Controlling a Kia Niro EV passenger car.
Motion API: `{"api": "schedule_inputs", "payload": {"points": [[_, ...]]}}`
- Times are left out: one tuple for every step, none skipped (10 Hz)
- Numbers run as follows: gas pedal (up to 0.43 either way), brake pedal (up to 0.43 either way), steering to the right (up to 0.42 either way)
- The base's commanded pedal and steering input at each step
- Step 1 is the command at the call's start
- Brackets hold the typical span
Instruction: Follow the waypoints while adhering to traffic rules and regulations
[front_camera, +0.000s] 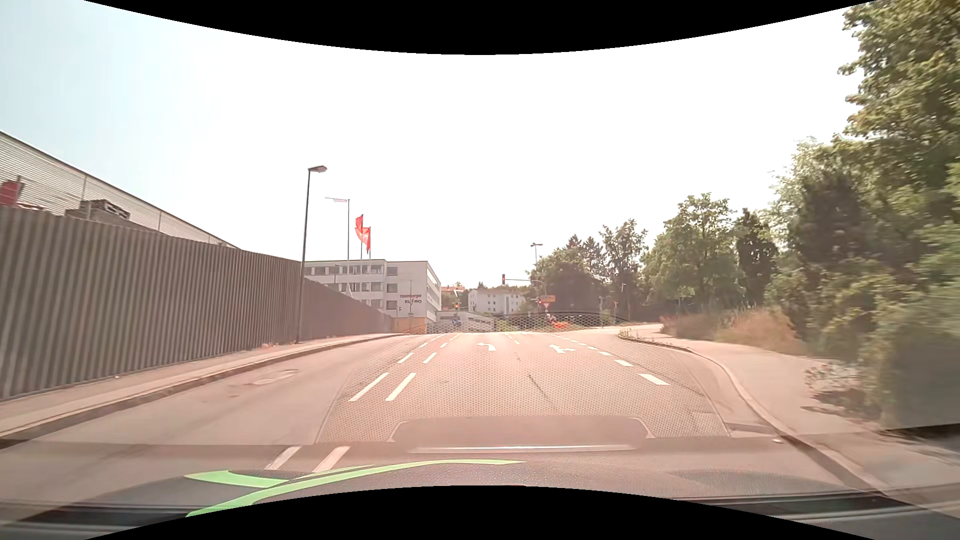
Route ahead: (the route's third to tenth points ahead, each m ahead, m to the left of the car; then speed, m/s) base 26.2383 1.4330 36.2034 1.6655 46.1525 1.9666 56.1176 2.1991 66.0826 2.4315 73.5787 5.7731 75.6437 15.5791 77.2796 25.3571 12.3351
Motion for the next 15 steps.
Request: {"api": "schedule_inputs", "payload": {"points": [[0.0,0.0,0.004],[0.0,0.0,0.004],[0.0,0.0,0.004],[0.0,0.0,0.003],[0.0,0.0,0.003],[0.0,0.006,0.003],[0.0,0.024,0.003],[0.0,0.043,0.002],[0.0,0.073,0.001],[0.0,0.085,0.001],[0.0,0.098,0.0],[0.0,0.116,0.0],[0.0,0.122,0.001],[0.0,0.122,0.0],[0.0,0.134,0.0]]}}
